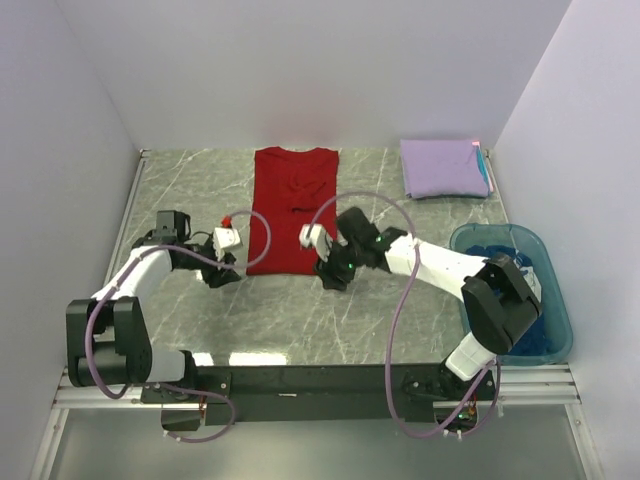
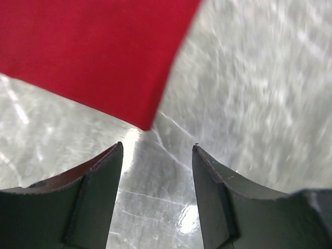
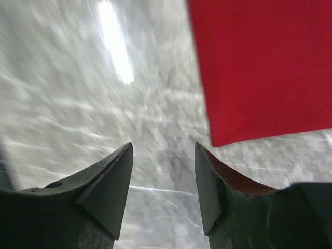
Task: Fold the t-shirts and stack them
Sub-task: Fold the tshirt
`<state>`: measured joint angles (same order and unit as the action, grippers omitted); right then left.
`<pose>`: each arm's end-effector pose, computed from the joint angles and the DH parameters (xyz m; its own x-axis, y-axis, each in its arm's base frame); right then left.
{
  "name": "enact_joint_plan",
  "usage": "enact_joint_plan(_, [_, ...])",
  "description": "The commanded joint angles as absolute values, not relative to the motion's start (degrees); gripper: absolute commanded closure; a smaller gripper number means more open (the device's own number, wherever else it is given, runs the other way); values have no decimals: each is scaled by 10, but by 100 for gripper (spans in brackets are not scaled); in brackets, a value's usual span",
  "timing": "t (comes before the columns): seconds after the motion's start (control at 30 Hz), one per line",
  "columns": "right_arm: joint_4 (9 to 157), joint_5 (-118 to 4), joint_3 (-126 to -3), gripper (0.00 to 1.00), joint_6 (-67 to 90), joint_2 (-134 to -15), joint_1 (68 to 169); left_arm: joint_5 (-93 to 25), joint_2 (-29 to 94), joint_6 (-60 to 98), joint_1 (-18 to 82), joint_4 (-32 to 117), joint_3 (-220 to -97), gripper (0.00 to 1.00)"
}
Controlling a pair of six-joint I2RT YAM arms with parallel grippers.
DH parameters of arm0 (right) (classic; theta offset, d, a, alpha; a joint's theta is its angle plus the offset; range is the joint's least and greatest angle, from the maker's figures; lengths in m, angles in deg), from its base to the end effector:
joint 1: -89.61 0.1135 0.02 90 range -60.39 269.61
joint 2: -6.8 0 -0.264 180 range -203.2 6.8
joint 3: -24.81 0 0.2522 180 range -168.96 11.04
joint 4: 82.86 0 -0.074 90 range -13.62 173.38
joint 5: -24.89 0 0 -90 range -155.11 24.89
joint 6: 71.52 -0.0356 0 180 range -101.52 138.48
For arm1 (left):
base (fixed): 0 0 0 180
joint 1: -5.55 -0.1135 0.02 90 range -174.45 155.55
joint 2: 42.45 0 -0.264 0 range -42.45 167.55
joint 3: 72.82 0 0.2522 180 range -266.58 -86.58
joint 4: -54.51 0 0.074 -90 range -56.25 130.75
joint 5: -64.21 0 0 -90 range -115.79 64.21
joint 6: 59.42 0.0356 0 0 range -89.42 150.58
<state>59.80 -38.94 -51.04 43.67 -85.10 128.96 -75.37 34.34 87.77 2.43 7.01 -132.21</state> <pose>0.2486 0.2241 0.2226 -0.2329 -0.6850 -0.6903 -0.9632 0.2605 0.0665 0.2426 -0.0139 0.2072 -0.2486 0.5322 -0.8093 0.9156 0.4018 -0.0170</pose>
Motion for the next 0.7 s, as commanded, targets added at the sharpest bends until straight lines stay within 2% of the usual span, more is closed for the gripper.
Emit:
enact_joint_plan(0.0, [720, -456, -450, 43, 567, -819, 1299, -773, 342, 1042, 33, 88, -1301, 40])
enact_joint_plan(0.07, [749, -460, -435, 43, 606, -828, 1305, -768, 347, 1091, 43, 101, -1294, 41])
enact_joint_plan(0.27, [754, -490, -459, 45, 659, -879, 1318, -755, 394, 1109, 52, 115, -1309, 45])
enact_joint_plan(0.67, [684, -522, -509, 52, 713, -947, 1325, -713, 453, 1175, 100, 84, -1354, 45])
